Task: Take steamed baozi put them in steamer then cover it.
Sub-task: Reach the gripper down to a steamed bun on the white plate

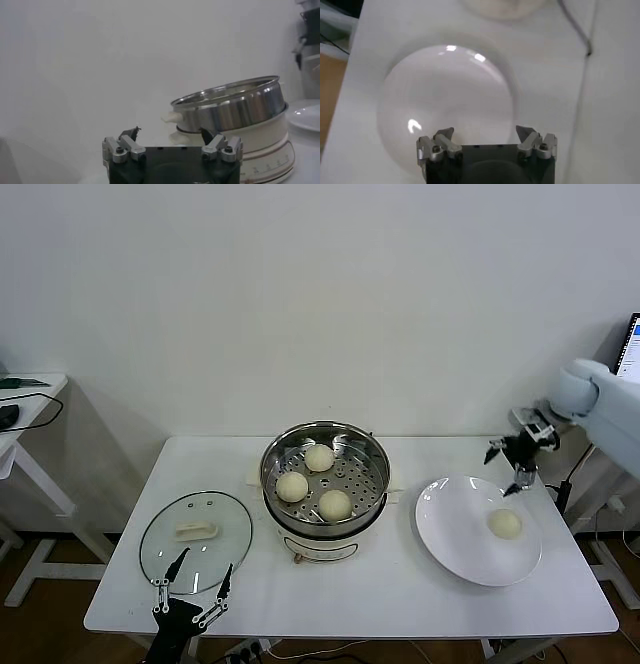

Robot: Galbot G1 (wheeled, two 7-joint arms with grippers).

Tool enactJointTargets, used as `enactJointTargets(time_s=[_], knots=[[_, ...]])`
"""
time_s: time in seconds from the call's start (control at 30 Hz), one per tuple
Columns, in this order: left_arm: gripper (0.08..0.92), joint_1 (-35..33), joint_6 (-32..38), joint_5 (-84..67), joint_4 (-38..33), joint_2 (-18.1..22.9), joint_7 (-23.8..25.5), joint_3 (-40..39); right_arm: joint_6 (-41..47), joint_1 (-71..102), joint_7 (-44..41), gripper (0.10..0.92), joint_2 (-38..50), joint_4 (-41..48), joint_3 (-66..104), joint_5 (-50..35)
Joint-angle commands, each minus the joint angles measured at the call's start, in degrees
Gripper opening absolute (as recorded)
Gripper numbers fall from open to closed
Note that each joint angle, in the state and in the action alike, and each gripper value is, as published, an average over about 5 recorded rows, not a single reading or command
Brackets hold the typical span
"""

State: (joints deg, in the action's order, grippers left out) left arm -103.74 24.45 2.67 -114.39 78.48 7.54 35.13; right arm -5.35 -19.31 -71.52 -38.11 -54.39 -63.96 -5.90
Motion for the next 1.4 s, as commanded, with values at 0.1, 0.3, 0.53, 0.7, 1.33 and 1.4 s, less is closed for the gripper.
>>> enactJointTargets(time_s=[0.1,0.3,0.53,0.7,1.33,1.4], knots=[[0.823,-0.01,0.20,0.14,0.52,0.17,0.04,-0.08,2.15,10.66,3.06,0.823,0.43,4.85,3.86,3.38],[0.823,-0.18,0.39,0.20,1.05,0.25,0.07,-0.15,1.66,12.42,4.37,0.823,-1.43,7.43,5.35,4.73],[0.823,-0.25,0.33,0.15,0.82,0.31,0.03,-0.20,1.12,12.98,5.86,0.823,-3.18,9.62,6.27,5.55],[0.823,-0.28,0.01,-0.06,0.29,0.41,-0.04,-0.27,0.91,13.10,6.19,0.823,-4.13,10.54,6.33,6.02],[0.823,0.10,-0.12,-0.89,0.19,0.46,-0.13,0.46,0.36,12.79,8.65,0.701,-4.56,10.51,5.89,5.81],[0.823,0.09,-0.11,-0.89,0.13,0.41,-0.15,0.51,0.30,11.22,8.16,0.684,-4.23,9.46,5.50,5.68]])
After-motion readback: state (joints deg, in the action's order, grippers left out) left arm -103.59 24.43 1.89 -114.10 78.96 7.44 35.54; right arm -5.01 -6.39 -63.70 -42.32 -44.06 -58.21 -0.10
